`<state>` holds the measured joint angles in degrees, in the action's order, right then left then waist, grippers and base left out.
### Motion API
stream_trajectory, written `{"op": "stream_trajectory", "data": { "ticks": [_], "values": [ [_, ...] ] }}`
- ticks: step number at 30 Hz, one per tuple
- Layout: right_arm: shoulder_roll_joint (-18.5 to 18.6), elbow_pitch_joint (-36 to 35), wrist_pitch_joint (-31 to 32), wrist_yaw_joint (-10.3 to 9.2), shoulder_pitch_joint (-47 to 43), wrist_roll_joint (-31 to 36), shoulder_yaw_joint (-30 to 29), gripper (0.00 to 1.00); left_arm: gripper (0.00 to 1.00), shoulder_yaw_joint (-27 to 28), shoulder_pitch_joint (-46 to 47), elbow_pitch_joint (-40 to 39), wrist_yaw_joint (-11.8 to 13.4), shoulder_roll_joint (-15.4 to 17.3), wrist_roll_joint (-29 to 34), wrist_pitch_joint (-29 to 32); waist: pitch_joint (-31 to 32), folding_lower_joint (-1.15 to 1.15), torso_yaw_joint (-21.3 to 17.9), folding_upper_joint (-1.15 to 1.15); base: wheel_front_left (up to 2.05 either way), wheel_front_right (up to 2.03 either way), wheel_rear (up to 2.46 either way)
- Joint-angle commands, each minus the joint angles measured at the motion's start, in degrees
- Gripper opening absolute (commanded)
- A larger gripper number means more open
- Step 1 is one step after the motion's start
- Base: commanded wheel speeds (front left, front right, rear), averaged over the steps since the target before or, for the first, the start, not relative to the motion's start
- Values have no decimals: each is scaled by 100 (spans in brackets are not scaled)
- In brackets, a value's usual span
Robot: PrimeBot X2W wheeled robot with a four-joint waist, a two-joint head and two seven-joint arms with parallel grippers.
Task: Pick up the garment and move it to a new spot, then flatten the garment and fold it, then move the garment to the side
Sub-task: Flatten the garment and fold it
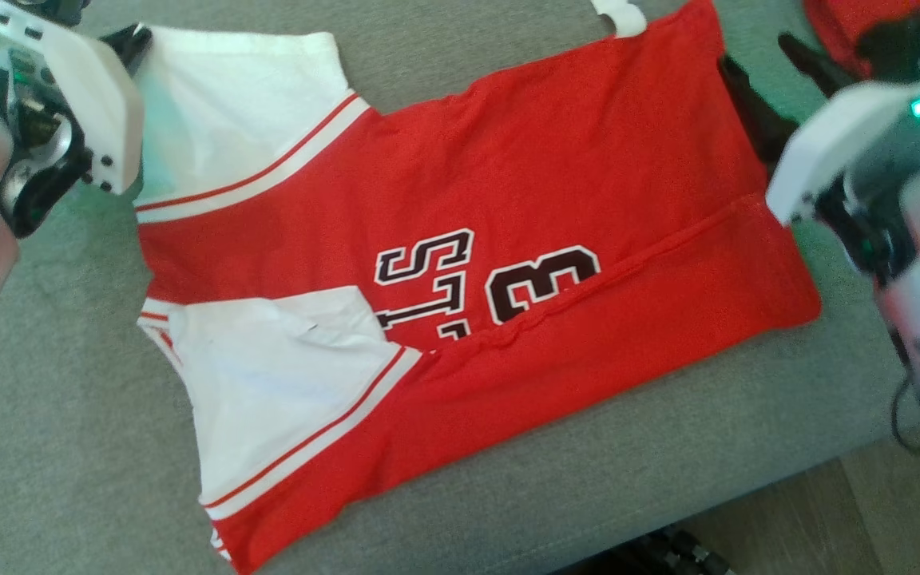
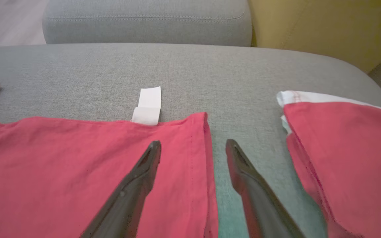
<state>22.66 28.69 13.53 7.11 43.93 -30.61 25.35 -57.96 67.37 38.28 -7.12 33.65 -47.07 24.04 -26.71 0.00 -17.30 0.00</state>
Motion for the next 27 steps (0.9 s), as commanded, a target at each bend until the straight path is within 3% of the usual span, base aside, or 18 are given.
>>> {"op": "stream_trajectory", "data": {
  "ticks": [1,9,16,21,24,25,26,27],
  "values": [
    [-39,61,56,37,148,40,59,100,0,173,399,-146,-18,179,66,-59,-40,0,62,0,0,0,0],
    [-448,1668,244,37,1245,198,300,100,0,2,590,-268,-31,94,81,-189,-157,0,294,0,0,0,0],
    [-561,2361,97,37,1675,63,550,100,0,-131,658,-254,-34,14,12,-328,-192,0,436,0,0,0,0],
    [-572,2610,-53,37,1831,-100,758,76,0,-251,681,-241,-35,14,-69,-423,-196,0,498,0,0,0,0],
    [-552,2736,-124,37,1902,-189,877,69,0,-317,699,-224,-35,20,-115,-469,-191,0,525,0,0,0,0],
    [-541,2778,-150,37,1925,-213,914,63,0,-340,706,-219,-35,20,-129,-481,-190,0,534,0,0,0,0],
    [-532,2819,-175,37,1945,-234,948,51,0,-363,714,-214,-35,21,-140,-492,-189,0,541,0,0,0,0],
    [-520,2861,-199,37,1967,-252,983,47,0,-386,723,-209,-36,21,-150,-505,-189,0,549,0,0,0,0]
  ]
}}
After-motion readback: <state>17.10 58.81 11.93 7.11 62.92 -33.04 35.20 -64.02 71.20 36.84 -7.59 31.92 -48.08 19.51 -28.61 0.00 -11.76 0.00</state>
